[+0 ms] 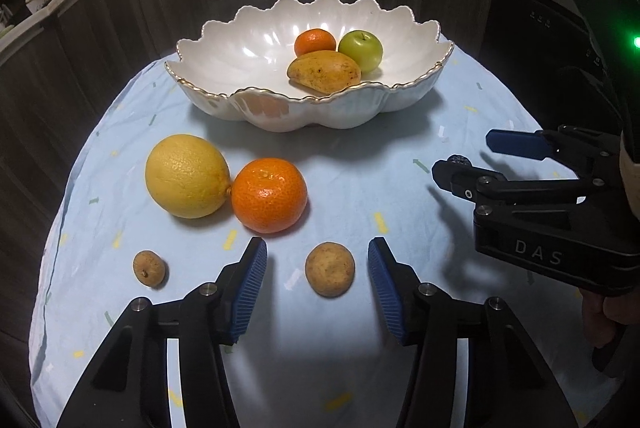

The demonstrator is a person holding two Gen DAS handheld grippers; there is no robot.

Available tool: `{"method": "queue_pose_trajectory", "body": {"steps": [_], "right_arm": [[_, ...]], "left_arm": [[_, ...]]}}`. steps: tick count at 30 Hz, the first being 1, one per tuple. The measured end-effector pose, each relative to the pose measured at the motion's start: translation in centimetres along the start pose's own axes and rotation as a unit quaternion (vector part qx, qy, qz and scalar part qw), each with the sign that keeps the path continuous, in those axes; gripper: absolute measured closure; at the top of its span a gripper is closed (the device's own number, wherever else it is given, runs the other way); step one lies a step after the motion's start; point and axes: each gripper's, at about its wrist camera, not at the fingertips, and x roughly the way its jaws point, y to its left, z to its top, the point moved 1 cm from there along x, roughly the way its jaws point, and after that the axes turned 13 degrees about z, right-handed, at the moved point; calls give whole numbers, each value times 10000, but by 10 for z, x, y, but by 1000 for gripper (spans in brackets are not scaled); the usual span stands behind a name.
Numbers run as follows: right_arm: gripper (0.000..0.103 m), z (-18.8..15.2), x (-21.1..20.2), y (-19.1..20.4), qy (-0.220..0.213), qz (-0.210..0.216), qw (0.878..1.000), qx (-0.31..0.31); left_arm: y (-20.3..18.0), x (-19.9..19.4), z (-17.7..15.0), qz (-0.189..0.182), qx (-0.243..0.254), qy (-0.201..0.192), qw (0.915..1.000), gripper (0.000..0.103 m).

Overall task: Organize fruits
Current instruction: 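Grasp the small brown potato with the left tool while the right tool grasps the blueberry, then carry the small potato and blueberry up over the white bowl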

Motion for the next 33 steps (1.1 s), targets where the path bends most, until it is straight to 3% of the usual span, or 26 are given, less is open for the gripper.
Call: {"method": "queue_pose_trajectory", "body": {"steps": [4,15,21,33], "right_arm": [[52,0,6,3,75,65,9999,-55],[62,-3,14,1,91,7,10000,-3],[80,-2,14,2,53,37,10000,-4],[81,-2,6,3,-27,-9,10000,37]], "left_arm": [[1,5,-2,-40,-12,75,10000,56],[-5,7,-6,-122,94,42,9999,68],[-8,7,-6,-175,151,2,9997,75],[-7,5,-5,-153,184,-2,9997,78]]}}
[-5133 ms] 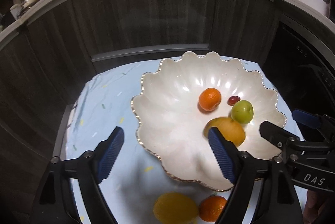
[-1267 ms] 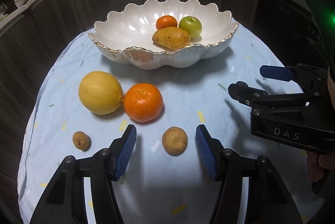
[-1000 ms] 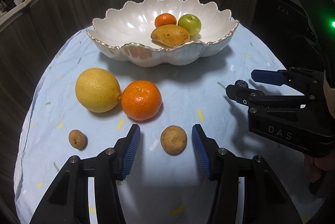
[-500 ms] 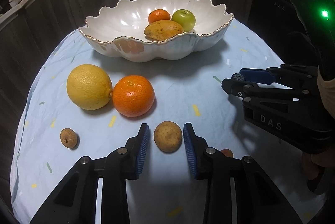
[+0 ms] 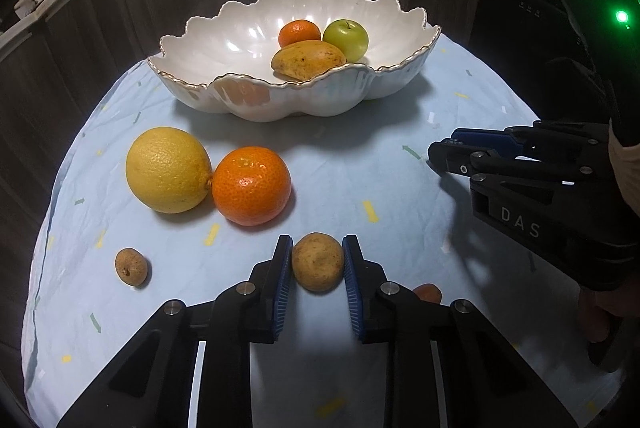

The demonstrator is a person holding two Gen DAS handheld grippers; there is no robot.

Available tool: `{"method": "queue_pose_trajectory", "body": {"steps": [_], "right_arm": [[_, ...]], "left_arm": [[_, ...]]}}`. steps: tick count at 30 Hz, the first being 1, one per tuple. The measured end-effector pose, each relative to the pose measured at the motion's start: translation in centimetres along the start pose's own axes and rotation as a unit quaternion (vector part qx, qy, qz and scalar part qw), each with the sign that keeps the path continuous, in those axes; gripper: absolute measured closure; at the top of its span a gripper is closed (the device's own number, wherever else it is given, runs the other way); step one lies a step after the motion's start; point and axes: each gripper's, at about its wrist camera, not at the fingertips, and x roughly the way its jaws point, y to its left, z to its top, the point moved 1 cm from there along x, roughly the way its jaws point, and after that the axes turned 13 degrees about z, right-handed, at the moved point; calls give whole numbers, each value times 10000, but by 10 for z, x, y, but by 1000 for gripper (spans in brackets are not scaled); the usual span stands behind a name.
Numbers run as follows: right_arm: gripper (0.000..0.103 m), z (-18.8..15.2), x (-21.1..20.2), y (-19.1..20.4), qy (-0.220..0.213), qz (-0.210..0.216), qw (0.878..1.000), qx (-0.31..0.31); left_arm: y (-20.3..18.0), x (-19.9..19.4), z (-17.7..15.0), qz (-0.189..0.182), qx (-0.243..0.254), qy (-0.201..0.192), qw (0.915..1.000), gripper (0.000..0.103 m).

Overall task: Organize fruits
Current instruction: 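Carry the small potato and blueberry up over the white bowl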

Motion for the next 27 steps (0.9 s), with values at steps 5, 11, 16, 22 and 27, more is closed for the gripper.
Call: {"method": "queue_pose_trajectory", "body": {"steps": [5,11,16,22,27], "right_arm": [[81,3,-9,2,-75,-8,10000,11],[81,9,-23,8,-208,-12,9998,8],[81,16,-36,12,-330,-35,9995,-9],[81,26,-49,18,-466,-74,9989,-82],[81,32,-59,21,-572,-93,9983,-105]], "left_arm": [[2,-7,4,13,-2,-79,10000,78],[8,-20,10,57,-30,-238,9997,78],[12,-32,16,98,-36,-387,9992,78],[19,-45,23,172,-120,-551,9983,78],[26,-53,31,235,-190,-698,9971,78]]}}
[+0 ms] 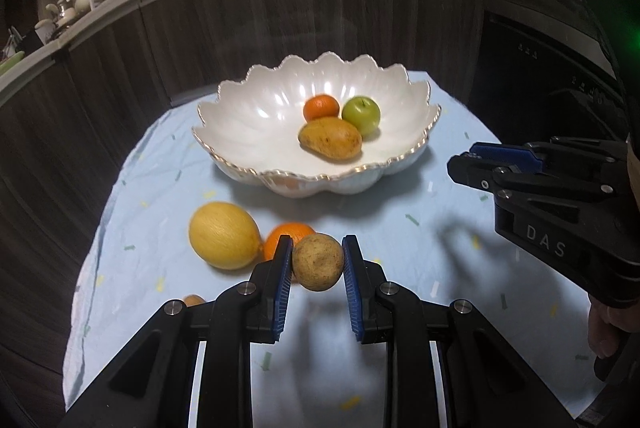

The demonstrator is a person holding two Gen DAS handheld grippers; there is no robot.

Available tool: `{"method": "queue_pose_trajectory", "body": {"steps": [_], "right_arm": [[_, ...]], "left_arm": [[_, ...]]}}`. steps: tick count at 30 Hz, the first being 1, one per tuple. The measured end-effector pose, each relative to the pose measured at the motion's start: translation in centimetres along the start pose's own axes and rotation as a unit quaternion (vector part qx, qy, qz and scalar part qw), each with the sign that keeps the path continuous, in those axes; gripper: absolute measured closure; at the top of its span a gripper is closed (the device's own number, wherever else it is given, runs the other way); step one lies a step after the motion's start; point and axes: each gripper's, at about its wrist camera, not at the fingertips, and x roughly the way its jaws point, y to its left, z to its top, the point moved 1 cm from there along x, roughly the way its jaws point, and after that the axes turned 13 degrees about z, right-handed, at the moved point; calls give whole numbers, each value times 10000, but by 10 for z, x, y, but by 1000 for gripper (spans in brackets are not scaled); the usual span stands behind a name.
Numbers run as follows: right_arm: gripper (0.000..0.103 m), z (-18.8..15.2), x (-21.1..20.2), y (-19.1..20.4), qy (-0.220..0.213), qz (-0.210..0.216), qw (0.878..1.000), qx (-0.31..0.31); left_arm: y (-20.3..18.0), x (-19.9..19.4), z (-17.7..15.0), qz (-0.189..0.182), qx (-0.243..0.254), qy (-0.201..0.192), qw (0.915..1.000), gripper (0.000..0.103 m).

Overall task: Organize fruits
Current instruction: 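Carry the small potato and blueberry up over the white bowl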

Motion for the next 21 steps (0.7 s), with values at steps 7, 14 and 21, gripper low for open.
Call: {"method": "queue_pose_trajectory", "body": {"steps": [7,14,21], "right_arm": [[81,10,-10,4,-134,-23,9999,-38],[81,22,-16,5,-251,-58,9996,-107],[81,32,-16,6,-332,-61,9994,-124]], "left_arm": [[7,-6,11,28,-63,-134,9999,78],[16,-4,26,70,-142,-208,9997,78],[26,0,41,128,-223,-290,9992,78]]}}
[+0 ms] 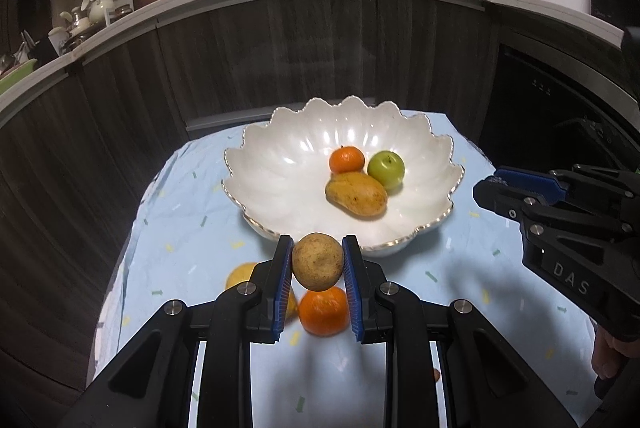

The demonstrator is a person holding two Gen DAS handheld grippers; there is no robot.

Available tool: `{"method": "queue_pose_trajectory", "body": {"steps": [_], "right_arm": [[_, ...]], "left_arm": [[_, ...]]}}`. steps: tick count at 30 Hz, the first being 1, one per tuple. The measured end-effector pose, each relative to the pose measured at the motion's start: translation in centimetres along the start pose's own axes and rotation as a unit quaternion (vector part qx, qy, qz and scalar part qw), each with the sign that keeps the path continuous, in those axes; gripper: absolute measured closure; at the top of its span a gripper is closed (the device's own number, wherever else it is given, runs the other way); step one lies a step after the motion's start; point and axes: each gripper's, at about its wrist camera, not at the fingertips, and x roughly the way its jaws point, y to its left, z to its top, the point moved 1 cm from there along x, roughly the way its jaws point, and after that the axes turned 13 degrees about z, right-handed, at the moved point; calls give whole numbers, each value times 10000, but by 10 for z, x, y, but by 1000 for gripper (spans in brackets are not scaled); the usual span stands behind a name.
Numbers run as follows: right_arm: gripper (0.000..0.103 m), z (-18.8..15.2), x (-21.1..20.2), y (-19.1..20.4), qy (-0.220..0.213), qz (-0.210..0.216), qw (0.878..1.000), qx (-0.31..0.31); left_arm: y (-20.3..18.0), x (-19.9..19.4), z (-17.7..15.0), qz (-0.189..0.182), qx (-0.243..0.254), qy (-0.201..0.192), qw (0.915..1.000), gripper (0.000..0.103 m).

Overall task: Organize fruits
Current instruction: 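Carry the small potato and blueberry up over the white bowl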

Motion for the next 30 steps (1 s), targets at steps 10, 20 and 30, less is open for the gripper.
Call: {"method": "queue_pose_trajectory", "body": {"steps": [10,20,30], "right_arm": [[81,17,7,0,-86,-41,10000,11],[81,28,21,-8,-67,-93,9996,255],[81,37,40,-17,-15,-125,9989,459]], "left_arm": [[6,12,16,57,-33,-63,10000,78],[9,33,26,68,-25,-16,10000,78],[14,56,38,36,-43,24,10000,78]]}}
